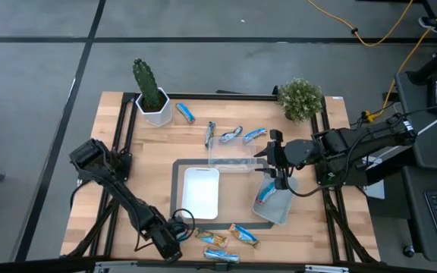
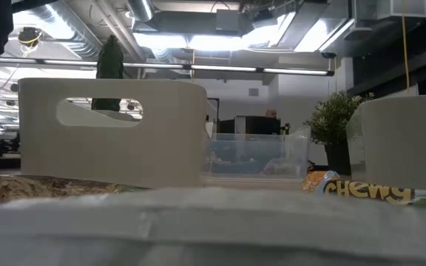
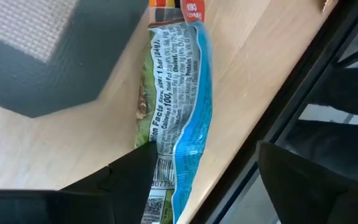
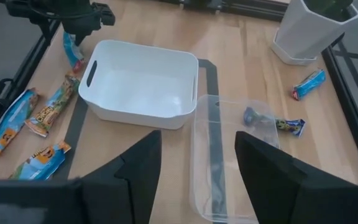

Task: Pick and place Granola Bars by type
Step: Put the red granola bar into the gray bin

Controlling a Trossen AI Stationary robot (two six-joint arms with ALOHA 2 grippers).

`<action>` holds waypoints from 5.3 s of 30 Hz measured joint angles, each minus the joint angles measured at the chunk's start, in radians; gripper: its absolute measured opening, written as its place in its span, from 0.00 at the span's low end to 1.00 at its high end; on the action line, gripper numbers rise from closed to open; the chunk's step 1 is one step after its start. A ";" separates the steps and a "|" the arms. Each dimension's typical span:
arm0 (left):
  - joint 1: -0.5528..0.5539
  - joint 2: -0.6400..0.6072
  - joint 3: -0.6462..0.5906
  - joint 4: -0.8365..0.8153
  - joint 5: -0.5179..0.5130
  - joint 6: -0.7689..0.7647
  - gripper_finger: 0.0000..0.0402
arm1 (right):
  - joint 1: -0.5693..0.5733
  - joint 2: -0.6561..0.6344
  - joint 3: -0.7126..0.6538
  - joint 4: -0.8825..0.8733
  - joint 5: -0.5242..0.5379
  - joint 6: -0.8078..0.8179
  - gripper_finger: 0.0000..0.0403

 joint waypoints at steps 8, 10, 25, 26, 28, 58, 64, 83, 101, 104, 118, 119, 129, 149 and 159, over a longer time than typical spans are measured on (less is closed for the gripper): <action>0.000 0.019 0.003 -0.127 -0.069 -0.092 0.62 | 0.000 0.000 0.000 -0.001 -0.035 0.002 0.51; 0.000 0.012 0.000 -0.155 -0.072 -0.109 0.60 | 0.000 0.000 0.000 -0.001 -0.048 0.001 0.51; 0.002 -0.080 0.010 -0.281 -0.126 -0.056 0.55 | -0.006 0.001 -0.095 0.060 -0.078 0.009 0.51; 0.002 -0.074 0.010 -0.280 -0.126 -0.047 0.55 | -0.006 0.001 -0.106 0.074 -0.083 0.023 0.51; 0.002 -0.063 0.010 -0.278 -0.124 -0.036 0.55 | -0.006 0.001 -0.126 0.097 -0.097 0.045 0.51; -0.020 -0.104 0.010 -0.264 -0.111 -0.135 0.04 | -0.006 0.001 -0.138 0.106 -0.097 0.052 0.51; -0.023 -0.248 0.011 -0.308 -0.158 -0.139 0.03 | -0.006 0.001 -0.138 0.116 -0.096 0.028 0.51; -0.040 -0.755 0.012 -0.312 -0.904 0.422 0.05 | -0.086 0.000 -0.138 0.260 -0.094 0.017 0.51; 0.589 -0.812 0.013 -0.107 -0.640 1.308 0.07 | -0.317 0.108 -0.097 0.753 -0.262 0.001 0.51; 0.682 -0.779 0.013 0.018 -0.491 1.391 0.06 | -0.336 0.155 -0.036 0.757 -0.262 -0.012 0.51; 0.799 -0.648 0.013 0.215 -0.219 1.460 0.06 | -0.400 0.317 0.161 0.696 -0.400 -0.048 0.67; 0.799 -0.648 0.013 0.218 -0.217 1.467 0.06 | -0.400 0.318 0.161 0.697 -0.411 -0.048 0.69; 0.830 -0.655 0.013 0.231 -0.221 1.472 0.05 | -0.389 0.320 0.161 0.694 -0.517 -0.022 0.75; 0.837 -0.588 0.013 0.332 -0.151 1.440 0.05 | -0.403 0.323 0.161 0.711 -0.517 -0.024 0.61; 0.837 -0.601 0.032 0.340 -0.147 1.445 0.05 | -0.403 0.324 0.161 0.691 -0.514 -0.030 0.47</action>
